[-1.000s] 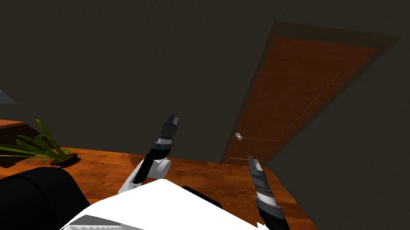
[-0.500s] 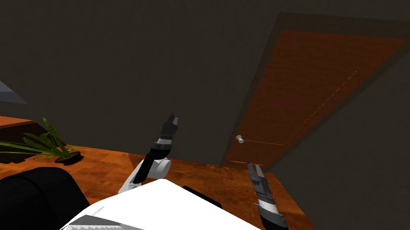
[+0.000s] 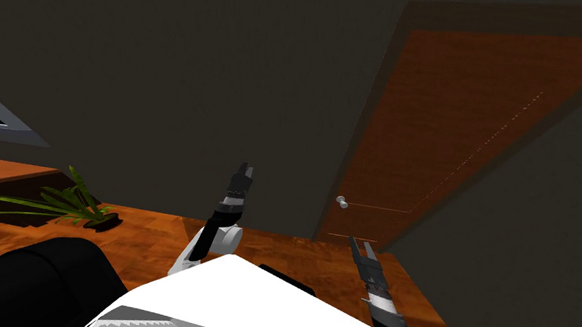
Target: Pull the door open
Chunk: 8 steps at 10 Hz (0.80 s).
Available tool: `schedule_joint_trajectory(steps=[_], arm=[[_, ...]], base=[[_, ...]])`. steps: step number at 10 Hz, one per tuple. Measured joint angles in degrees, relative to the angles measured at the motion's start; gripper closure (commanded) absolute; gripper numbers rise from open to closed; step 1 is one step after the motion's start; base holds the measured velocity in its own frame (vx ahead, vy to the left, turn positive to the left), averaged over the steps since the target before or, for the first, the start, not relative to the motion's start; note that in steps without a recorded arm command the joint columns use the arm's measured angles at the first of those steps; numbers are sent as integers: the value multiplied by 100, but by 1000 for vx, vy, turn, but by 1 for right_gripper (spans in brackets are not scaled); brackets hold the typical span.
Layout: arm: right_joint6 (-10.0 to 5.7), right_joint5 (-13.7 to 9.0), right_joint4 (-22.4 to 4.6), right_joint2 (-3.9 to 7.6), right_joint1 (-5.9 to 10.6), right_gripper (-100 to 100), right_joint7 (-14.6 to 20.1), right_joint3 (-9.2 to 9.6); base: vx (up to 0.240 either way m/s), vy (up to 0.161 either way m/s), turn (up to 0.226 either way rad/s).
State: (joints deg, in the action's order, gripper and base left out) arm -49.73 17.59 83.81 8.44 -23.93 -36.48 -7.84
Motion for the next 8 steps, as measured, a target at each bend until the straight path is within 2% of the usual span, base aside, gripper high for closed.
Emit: schedule_joint_trajectory(steps=[6,8], arm=[[-275,133,-680,60,18,-100,-590,-159],[-389,175,-989,102,71,-100,-805,-231]], base=[[78,-44,50],[102,-46,58]])
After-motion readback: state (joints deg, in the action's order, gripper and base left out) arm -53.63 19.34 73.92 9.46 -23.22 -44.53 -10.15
